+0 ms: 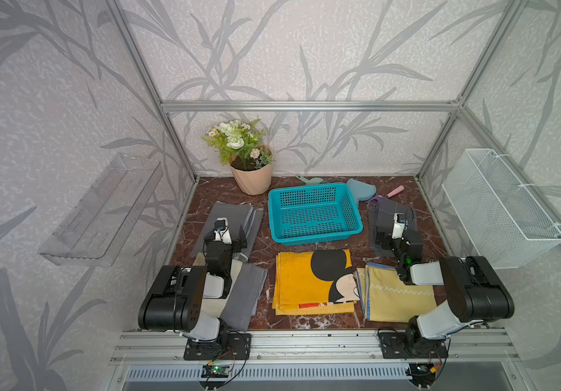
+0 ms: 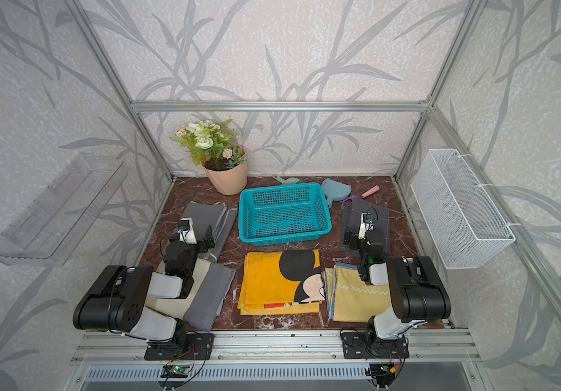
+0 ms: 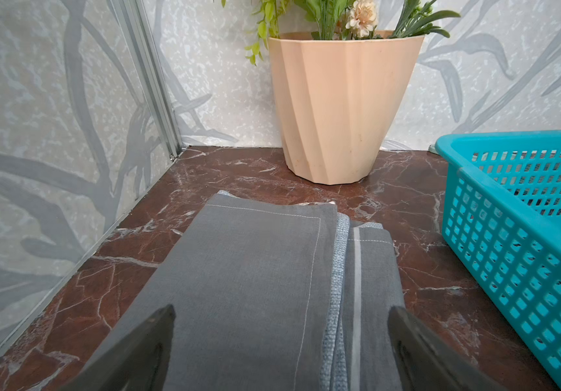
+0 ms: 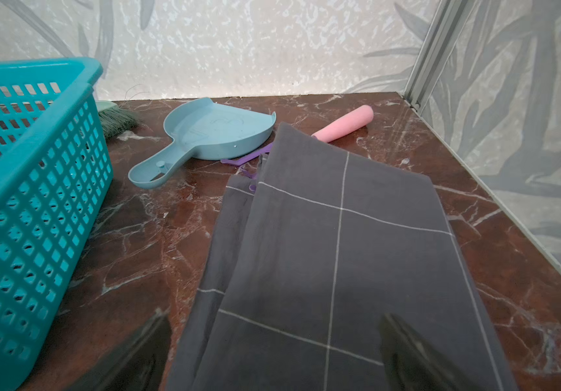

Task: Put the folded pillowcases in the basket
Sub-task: Pick up the pillowcase at the center of the board.

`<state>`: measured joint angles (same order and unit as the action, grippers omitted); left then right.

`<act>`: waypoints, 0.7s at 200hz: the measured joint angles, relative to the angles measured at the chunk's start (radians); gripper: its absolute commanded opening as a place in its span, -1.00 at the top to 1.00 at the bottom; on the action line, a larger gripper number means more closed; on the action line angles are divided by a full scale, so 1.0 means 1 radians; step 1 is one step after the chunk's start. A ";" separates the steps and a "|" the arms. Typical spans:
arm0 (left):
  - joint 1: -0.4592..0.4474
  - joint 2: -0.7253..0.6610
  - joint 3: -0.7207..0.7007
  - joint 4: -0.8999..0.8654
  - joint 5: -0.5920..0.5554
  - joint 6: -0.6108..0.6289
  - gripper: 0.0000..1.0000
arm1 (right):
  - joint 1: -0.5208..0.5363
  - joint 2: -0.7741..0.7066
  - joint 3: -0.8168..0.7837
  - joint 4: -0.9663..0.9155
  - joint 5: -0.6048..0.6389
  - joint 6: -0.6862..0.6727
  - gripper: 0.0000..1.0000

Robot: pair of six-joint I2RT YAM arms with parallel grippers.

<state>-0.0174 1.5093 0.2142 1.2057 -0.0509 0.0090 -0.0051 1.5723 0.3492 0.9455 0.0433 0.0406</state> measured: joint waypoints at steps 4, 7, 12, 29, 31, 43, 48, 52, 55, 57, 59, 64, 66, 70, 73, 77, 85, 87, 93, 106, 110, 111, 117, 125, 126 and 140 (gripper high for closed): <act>0.000 0.000 0.000 0.000 0.000 0.000 -1.00 | 0.000 0.000 0.001 0.000 0.000 0.000 -0.98; 0.000 0.000 0.000 0.000 0.000 0.000 -1.00 | 0.000 0.000 0.001 0.000 0.000 0.000 -0.98; 0.000 0.000 0.000 0.000 0.000 0.000 -1.00 | 0.000 0.000 0.002 0.000 0.000 0.000 -0.98; 0.000 0.000 0.000 0.000 0.000 0.000 -1.00 | 0.000 0.000 0.005 0.000 0.000 0.000 -0.98; 0.000 0.000 0.000 0.000 0.000 0.000 -1.00 | 0.000 0.000 0.005 0.000 0.000 0.000 -0.98; 0.000 0.000 0.000 0.000 0.000 0.000 -1.00 | 0.000 0.000 0.006 0.000 0.000 0.000 -0.98; 0.000 0.000 0.000 0.000 0.000 0.000 -1.00 | 0.000 0.000 0.007 0.000 0.000 0.000 -0.98; 0.000 0.000 0.000 0.000 0.000 0.000 -1.00 | 0.000 0.000 0.008 0.000 0.000 0.000 -0.98; 0.000 0.000 0.000 0.000 0.000 0.000 -1.00 | 0.000 0.000 0.008 0.000 0.000 0.000 -0.98; 0.000 0.000 0.000 0.000 0.000 0.000 -1.00 | 0.000 0.000 0.008 0.000 0.000 0.000 -0.98; 0.000 0.000 0.000 0.000 0.000 0.000 -1.00 | 0.000 0.000 0.009 0.000 0.000 0.000 -0.98; 0.000 0.000 0.000 0.000 0.000 0.000 -1.00 | 0.000 0.000 0.009 0.000 0.000 0.000 -0.98; 0.000 0.000 0.000 0.000 0.000 0.000 -1.00 | 0.000 0.000 0.009 0.000 0.000 0.000 -0.98; 0.000 0.000 0.000 0.000 0.000 0.000 -1.00 | 0.000 0.000 0.009 0.000 0.000 0.000 -0.98; 0.000 0.000 0.000 0.000 0.000 0.000 -1.00 | 0.000 0.000 0.009 0.000 0.000 0.000 -0.98; 0.000 0.000 0.000 0.000 0.000 0.000 -1.00 | 0.000 0.000 0.009 0.000 0.000 0.000 -0.98; 0.000 0.000 0.000 0.000 0.000 0.000 -1.00 | 0.000 0.000 0.009 0.000 0.000 0.000 -0.98; 0.000 0.000 0.000 0.000 0.000 0.000 -1.00 | 0.000 0.000 0.009 0.000 0.000 0.000 -0.98; 0.000 0.000 0.000 0.000 0.000 0.000 -1.00 | 0.000 0.000 0.009 0.000 0.000 0.000 -0.98; 0.000 0.000 0.000 0.000 0.000 0.000 -1.00 | 0.000 0.000 0.009 0.000 0.000 0.000 -0.98; 0.000 0.000 0.000 0.000 0.000 0.000 -1.00 | 0.000 0.000 0.009 0.000 0.000 0.000 -0.98; 0.000 0.000 0.000 0.000 0.000 0.000 -1.00 | 0.000 0.000 0.009 0.000 0.000 0.000 -0.98; 0.000 0.000 0.000 0.000 0.000 0.000 -1.00 | 0.000 0.000 0.009 0.000 0.000 0.000 -0.98; 0.000 0.000 0.000 0.000 0.001 0.000 -1.00 | 0.000 -0.001 0.009 0.000 0.002 0.002 -0.98; 0.001 0.000 0.000 0.000 0.002 0.000 -1.00 | 0.000 -0.002 0.009 -0.001 0.003 0.003 -0.98; 0.009 0.000 0.000 0.000 0.014 0.000 -1.00 | 0.000 -0.030 0.009 -0.031 0.017 0.011 -0.98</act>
<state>-0.0082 1.5093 0.2142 1.2057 -0.0368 0.0086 -0.0051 1.5425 0.3580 0.9146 0.0605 0.0513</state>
